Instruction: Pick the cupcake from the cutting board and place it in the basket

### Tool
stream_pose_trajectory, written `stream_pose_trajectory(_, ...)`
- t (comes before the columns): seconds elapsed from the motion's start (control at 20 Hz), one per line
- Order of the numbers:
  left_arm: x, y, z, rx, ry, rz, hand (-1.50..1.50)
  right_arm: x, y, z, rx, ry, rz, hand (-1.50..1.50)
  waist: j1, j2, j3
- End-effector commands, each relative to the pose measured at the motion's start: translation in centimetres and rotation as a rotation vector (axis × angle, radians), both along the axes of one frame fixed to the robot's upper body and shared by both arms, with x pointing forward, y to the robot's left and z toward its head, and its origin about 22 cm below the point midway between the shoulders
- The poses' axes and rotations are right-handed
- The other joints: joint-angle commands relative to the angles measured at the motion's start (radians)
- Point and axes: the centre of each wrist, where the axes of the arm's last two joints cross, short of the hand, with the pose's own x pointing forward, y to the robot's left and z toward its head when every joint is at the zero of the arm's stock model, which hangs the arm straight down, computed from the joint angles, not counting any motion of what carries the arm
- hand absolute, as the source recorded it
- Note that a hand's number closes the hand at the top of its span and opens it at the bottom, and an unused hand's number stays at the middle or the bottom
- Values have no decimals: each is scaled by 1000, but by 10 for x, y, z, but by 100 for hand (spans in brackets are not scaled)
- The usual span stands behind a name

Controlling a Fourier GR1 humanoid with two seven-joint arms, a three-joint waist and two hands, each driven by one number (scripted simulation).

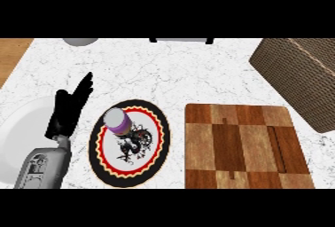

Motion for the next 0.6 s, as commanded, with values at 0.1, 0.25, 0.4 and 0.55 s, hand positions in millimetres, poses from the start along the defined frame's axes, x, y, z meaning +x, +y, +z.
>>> stream_pose_trajectory(0.1,9,9,2,8,-4,7,0,-25,-34,25,97,-18,-159,-150,7,8,0)
stream_pose_trajectory(0.25,0,-1,3,-10,-4,-2,0,-63,-74,37,196,-47,-215,-150,0,1,2)
stream_pose_trajectory(0.4,1,14,-3,-8,15,-5,0,-86,-94,25,207,-40,-209,-150,-1,12,4)
stream_pose_trajectory(0.55,2,6,4,-7,-4,-8,0,-103,-107,27,223,-24,-227,-150,6,10,5)
